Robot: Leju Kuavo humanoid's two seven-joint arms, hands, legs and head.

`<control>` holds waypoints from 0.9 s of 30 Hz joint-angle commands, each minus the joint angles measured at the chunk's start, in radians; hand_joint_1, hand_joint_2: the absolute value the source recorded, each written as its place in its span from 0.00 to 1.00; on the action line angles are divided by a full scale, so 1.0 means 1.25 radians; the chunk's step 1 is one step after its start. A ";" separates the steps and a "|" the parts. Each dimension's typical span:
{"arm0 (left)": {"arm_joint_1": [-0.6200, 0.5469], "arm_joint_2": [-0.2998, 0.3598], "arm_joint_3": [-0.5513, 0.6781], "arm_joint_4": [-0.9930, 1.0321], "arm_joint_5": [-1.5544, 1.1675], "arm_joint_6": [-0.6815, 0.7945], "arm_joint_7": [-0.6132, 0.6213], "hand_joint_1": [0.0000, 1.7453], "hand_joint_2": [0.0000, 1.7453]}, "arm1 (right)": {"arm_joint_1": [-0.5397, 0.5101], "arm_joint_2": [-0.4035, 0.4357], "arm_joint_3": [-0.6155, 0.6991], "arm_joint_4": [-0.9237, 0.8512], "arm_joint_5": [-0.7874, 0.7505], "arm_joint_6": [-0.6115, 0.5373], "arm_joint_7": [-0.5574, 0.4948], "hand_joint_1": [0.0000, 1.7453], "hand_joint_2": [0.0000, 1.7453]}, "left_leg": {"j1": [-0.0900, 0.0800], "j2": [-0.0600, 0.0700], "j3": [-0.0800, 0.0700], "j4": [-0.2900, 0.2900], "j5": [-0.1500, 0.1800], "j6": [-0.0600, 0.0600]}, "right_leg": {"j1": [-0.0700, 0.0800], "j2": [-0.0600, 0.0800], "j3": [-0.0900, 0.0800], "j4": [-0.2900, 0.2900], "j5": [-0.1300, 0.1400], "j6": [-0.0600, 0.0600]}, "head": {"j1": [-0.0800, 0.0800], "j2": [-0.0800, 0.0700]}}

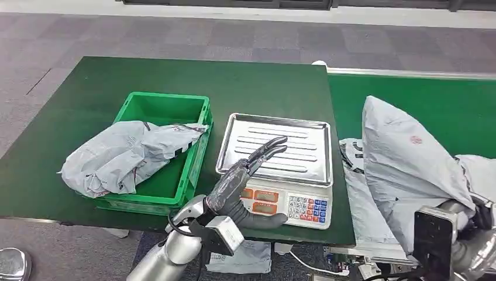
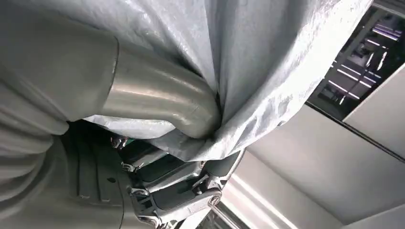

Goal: Moved the parcel from conveyor to table for the left to box.

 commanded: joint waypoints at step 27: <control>-0.021 0.017 -0.030 0.040 -0.003 -0.010 0.003 0.00 1.00 | -0.029 -0.006 -0.022 0.035 -0.004 -0.005 -0.001 1.00 1.00 | 0.001 0.000 0.002 -0.002 0.000 0.000 | 0.001 0.000 0.002 -0.002 0.001 -0.001 | 0.000 0.000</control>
